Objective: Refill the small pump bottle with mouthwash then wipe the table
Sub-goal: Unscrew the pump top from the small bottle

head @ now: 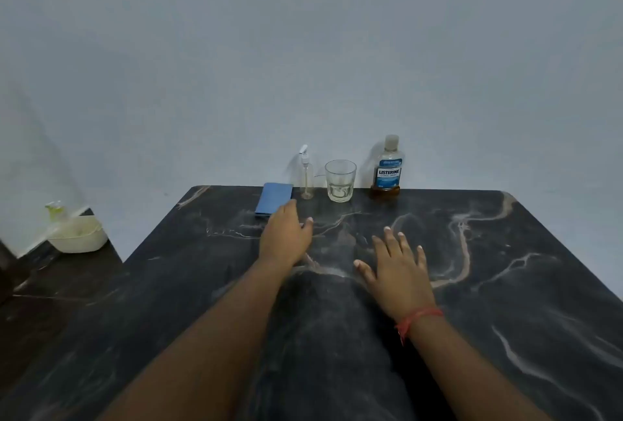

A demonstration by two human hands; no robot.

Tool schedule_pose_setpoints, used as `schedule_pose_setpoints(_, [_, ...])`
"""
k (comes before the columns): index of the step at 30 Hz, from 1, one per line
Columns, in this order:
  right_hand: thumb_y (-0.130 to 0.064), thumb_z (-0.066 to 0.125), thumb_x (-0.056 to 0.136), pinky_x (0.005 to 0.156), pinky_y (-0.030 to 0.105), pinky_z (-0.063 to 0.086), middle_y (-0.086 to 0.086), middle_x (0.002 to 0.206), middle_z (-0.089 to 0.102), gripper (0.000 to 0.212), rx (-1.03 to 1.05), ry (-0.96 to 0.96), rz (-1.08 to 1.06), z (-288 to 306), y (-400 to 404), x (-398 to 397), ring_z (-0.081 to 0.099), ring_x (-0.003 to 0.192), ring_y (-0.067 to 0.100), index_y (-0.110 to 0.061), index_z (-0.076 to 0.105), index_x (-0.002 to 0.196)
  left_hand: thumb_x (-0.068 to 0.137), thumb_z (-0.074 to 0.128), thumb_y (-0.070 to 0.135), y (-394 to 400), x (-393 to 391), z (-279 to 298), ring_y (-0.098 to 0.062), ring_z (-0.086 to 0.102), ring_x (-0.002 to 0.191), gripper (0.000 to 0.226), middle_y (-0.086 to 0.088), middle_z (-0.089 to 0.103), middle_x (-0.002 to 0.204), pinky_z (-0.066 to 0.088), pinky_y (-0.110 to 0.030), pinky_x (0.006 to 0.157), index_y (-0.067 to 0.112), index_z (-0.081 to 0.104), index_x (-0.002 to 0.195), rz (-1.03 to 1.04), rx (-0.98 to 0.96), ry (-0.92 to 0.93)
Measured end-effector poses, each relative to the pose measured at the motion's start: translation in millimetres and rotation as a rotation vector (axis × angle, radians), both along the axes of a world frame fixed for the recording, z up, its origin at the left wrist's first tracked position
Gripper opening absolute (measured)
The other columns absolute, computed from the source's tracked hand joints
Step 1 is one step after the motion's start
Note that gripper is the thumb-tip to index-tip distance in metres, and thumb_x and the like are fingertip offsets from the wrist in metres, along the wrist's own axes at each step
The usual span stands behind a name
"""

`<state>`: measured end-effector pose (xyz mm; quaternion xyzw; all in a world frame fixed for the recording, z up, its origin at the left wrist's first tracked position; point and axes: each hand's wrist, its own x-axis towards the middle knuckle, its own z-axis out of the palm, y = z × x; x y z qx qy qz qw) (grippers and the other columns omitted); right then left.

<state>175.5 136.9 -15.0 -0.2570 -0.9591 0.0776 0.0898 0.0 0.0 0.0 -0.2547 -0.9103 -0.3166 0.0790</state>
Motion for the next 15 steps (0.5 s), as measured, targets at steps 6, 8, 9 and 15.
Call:
schedule_pose_setpoints(6, [-0.064,0.027,0.094,0.122,0.050,0.011,-0.003,0.163,0.015,0.063,0.028,0.117,0.033,-6,1,-12,0.012,0.151,0.019,-0.032,0.030,0.148,0.096,0.064,0.031,54,-76,-5,-0.030,0.055,0.118,0.049,-0.012,0.054,0.132,0.043,-0.035,0.089,0.007,0.047,0.136,0.067,0.180,-0.149])
schedule_pose_setpoints(8, [-0.063,0.028,0.093,0.122,0.048,0.008,-0.005,0.163,0.014,0.063,0.003,0.133,0.034,-7,2,-15,0.011,0.151,0.017,-0.033,0.029,0.148,0.094,0.068,0.030,71,-98,-9,-0.030,0.055,0.118,0.056,-0.012,0.052,0.135,0.045,-0.037,0.092,0.006,0.045,0.139,0.080,0.212,-0.167])
schedule_pose_setpoints(9, [-0.064,0.028,0.093,0.122,0.047,0.006,-0.006,0.163,0.013,0.063,-0.007,0.135,0.036,-6,1,-15,0.009,0.151,0.016,-0.033,0.028,0.148,0.093,0.070,0.028,79,-108,-12,-0.031,0.054,0.119,0.059,-0.013,0.051,0.136,0.046,-0.038,0.094,0.005,0.044,0.141,0.092,0.240,-0.184])
schedule_pose_setpoints(15, [-0.064,0.027,0.089,0.122,0.041,0.000,-0.013,0.164,0.004,0.063,-0.073,0.197,0.037,2,5,-15,0.004,0.151,0.010,-0.040,0.025,0.147,0.092,0.072,0.022,111,-146,-14,-0.030,0.053,0.124,0.059,-0.011,0.052,0.140,0.043,-0.035,0.097,0.009,0.044,0.142,0.089,0.340,-0.178])
